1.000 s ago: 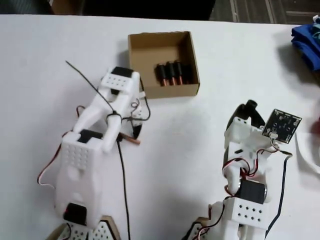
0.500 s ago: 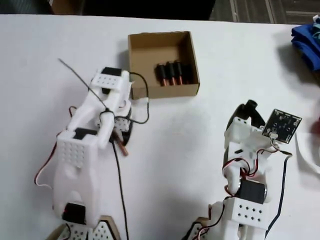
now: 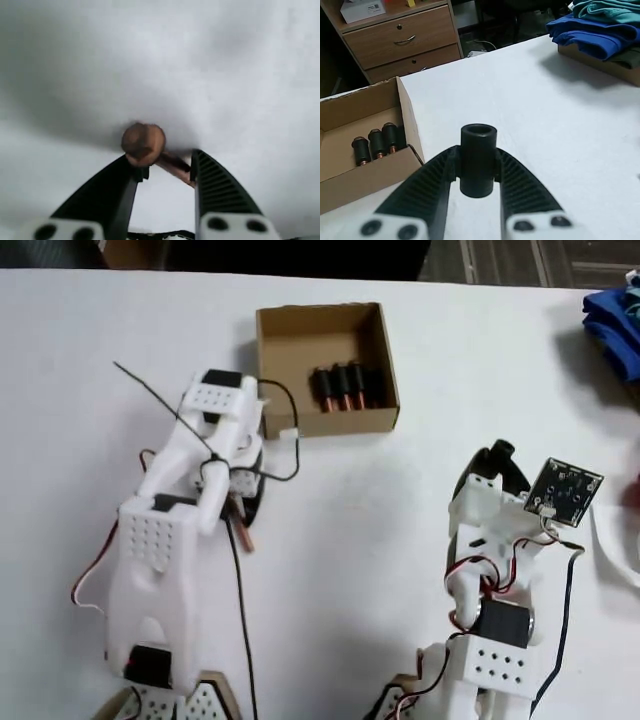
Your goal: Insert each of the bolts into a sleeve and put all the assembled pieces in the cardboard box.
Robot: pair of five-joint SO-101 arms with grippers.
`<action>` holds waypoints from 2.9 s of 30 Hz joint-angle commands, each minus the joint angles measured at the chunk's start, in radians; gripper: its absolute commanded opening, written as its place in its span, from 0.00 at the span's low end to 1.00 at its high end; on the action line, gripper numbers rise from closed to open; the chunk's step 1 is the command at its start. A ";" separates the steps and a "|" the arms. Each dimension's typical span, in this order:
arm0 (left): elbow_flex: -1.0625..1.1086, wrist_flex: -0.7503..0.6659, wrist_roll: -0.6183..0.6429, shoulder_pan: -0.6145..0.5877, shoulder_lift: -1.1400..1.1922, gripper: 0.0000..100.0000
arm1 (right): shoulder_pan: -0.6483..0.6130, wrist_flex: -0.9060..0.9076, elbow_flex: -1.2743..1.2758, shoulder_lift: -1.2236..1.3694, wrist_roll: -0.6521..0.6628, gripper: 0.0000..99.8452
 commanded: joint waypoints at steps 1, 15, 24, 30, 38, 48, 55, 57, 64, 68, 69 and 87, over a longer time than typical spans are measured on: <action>-0.068 0.002 0.155 -0.040 0.000 0.14 | 0.007 -0.024 -0.017 -0.028 0.003 0.02; -0.070 0.003 0.370 0.054 0.083 0.12 | -0.010 -0.447 0.107 -0.030 0.003 0.02; -0.079 -0.002 0.368 0.068 0.051 0.02 | -0.016 -0.412 0.176 -0.028 0.005 0.02; -0.200 -0.005 0.367 0.069 -0.026 0.03 | -0.104 -0.199 0.170 -0.028 0.009 0.02; -0.248 0.002 0.368 0.068 0.066 0.03 | -0.240 -0.088 0.170 -0.028 0.009 0.02; -0.245 0.006 0.322 0.066 0.175 0.03 | -0.239 -0.088 0.170 -0.028 0.009 0.02; -0.254 -0.003 0.321 0.064 0.173 0.17 | -0.239 -0.091 0.170 -0.028 0.009 0.02; -0.269 -0.002 0.321 0.055 0.175 0.22 | -0.239 -0.093 0.170 -0.028 0.009 0.02; -0.351 0.002 0.319 0.011 0.184 0.15 | -0.239 -0.093 0.170 -0.028 0.009 0.02; -0.348 -0.003 0.319 0.020 0.186 0.09 | -0.239 -0.093 0.170 -0.028 0.009 0.02; -0.354 -0.005 0.319 0.025 0.186 0.09 | -0.239 -0.094 0.170 -0.028 0.009 0.02; -0.348 -0.080 0.315 0.028 0.186 0.02 | -0.242 -0.091 0.170 -0.028 0.009 0.02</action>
